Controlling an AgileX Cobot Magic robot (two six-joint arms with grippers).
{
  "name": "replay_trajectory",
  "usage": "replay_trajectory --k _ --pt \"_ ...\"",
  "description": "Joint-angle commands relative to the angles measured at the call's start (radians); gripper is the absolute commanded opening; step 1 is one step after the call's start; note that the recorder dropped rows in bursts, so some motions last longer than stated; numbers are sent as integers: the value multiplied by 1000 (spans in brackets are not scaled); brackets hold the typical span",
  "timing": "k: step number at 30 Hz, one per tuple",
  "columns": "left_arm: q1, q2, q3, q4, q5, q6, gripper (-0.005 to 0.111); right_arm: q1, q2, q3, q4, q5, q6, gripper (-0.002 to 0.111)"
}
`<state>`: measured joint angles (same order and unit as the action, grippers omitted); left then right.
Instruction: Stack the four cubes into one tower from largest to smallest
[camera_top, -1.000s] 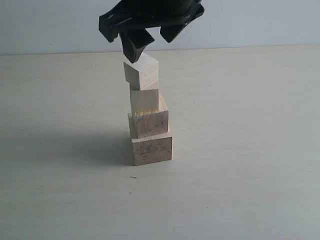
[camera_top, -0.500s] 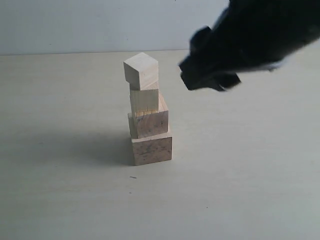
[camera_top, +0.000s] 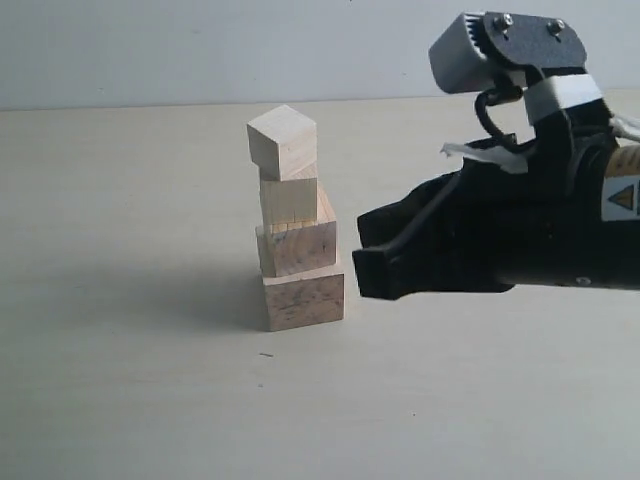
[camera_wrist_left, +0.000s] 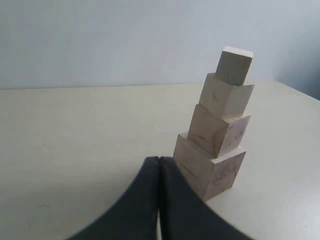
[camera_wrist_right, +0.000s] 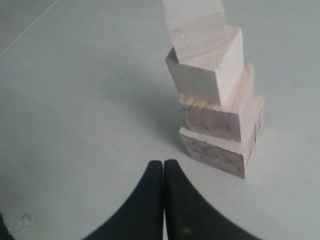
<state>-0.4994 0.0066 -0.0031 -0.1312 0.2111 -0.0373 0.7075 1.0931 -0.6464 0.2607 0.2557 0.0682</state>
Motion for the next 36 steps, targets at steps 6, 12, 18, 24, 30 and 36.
replay_trajectory --k 6,12,18,24,30,36 --pt "3 -7 3 -2 -3 2 0 42 -1 82 9 -193 -112 0" --pt "3 -7 3 -2 -3 2 0 42 -17 82 7 -150 -109 0" --pt "3 -7 3 -2 -3 2 0 42 -44 82 -114 -226 -109 0" --pt "3 -7 3 -2 -3 2 0 40 -126 82 -140 -265 -109 0" --pt "3 -7 3 -2 -3 2 0 -18 -374 198 -253 -239 -108 0" --pt "3 -7 3 -2 -3 2 0 -193 -606 399 -261 -199 -108 0"
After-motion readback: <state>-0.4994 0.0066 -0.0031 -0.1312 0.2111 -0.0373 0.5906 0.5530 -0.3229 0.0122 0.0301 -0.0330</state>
